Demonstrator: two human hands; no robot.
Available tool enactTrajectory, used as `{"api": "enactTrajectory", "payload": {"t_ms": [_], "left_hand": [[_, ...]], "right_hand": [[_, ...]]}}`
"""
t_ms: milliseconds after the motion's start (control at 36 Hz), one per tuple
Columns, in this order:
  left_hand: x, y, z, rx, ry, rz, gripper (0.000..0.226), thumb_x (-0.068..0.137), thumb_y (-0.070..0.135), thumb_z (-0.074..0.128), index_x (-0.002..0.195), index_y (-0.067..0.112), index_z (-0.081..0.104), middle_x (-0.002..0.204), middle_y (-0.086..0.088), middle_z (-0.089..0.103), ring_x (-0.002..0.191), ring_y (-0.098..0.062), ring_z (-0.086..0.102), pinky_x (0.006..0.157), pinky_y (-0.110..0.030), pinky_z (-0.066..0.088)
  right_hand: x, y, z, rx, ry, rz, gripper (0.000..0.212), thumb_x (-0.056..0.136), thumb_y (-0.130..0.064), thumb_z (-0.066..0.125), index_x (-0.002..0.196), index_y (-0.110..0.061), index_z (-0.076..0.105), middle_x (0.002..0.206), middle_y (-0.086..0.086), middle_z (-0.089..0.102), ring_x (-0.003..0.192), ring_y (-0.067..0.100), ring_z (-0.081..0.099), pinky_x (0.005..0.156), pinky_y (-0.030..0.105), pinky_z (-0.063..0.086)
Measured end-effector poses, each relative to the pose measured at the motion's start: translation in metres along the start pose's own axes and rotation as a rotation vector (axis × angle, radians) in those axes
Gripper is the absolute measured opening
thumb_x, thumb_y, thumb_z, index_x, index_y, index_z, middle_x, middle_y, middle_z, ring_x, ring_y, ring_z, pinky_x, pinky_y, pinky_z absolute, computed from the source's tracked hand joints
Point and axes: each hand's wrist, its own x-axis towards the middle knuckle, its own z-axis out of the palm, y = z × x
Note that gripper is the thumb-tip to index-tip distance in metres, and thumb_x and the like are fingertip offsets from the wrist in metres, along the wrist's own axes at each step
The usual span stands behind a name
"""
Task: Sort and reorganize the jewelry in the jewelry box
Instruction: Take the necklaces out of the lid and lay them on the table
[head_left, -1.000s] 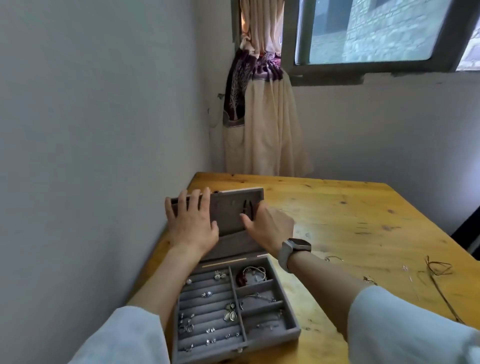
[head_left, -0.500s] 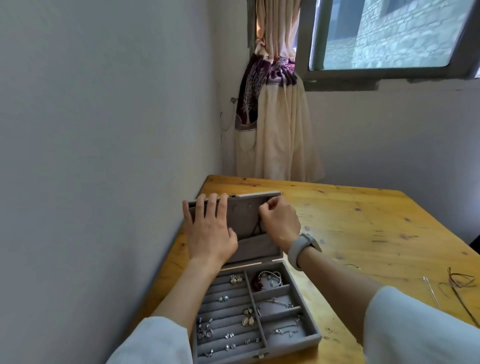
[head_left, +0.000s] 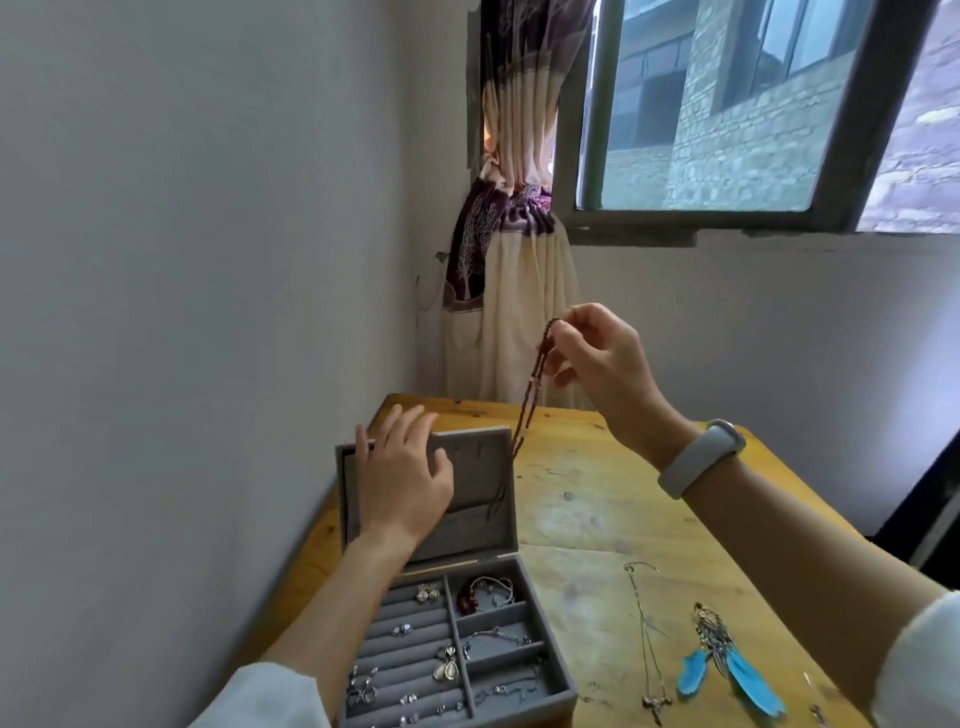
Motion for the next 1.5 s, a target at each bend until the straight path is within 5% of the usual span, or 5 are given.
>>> {"api": "enactTrajectory", "payload": {"t_ms": [333,639,889,1361,1500], "left_hand": [[-0.101,0.114,0.022,-1.417,-0.902,-0.459,0.072,0.087,0.061,0.01,0.122,0.014,0.053,0.118,-0.009,0.064,0.11,-0.024,0.06,0.099,-0.036,0.039],[-0.213,0.109,0.049,-0.74,-0.672,-0.447,0.029,0.095,0.022,0.046,0.123,0.022,0.05,0.073,0.007,0.056,0.059,-0.006,0.058,0.06,-0.021,0.049],[-0.223,0.094,0.051,-0.456,-0.517,-0.155,0.041,0.092,0.015,0.053,0.133,0.018,0.048,0.113,0.0,0.064,0.1,-0.015,0.06,0.085,-0.018,0.044],[-0.221,0.08,0.055,-0.173,-0.476,0.004,0.037,0.09,0.031,0.055,0.122,0.013,0.056,0.107,-0.004,0.051,0.094,-0.019,0.055,0.073,-0.03,0.051],[-0.233,0.071,0.056,-0.126,-0.422,0.148,0.033,0.084,0.035,0.055,0.111,0.017,0.061,0.114,-0.007,0.054,0.101,-0.023,0.053,0.072,-0.033,0.054]], "right_hand": [[-0.073,0.003,-0.061,0.225,-0.237,0.379,0.014,0.093,-0.006,0.046,0.08,-0.01,0.049,0.074,0.011,0.063,0.055,0.019,0.056,0.048,0.023,0.046],[-0.138,0.109,-0.079,0.254,0.053,0.857,0.016,0.092,-0.003,0.042,0.079,-0.005,0.05,0.08,0.012,0.06,0.051,0.014,0.061,0.049,0.017,0.052],[-0.132,0.167,-0.066,0.268,0.281,0.971,0.013,0.088,0.009,0.045,0.085,-0.001,0.052,0.072,0.013,0.051,0.062,0.02,0.057,0.055,0.026,0.058],[-0.113,0.203,-0.055,-0.624,-0.094,0.555,0.033,0.091,-0.005,0.039,0.118,-0.005,0.059,0.122,0.012,0.059,0.071,0.016,0.059,0.067,0.012,0.05],[-0.147,0.199,-0.057,-0.84,-0.411,0.264,0.038,0.095,-0.015,0.038,0.131,-0.013,0.048,0.141,0.005,0.044,0.125,0.021,0.044,0.102,0.032,0.034]]}}
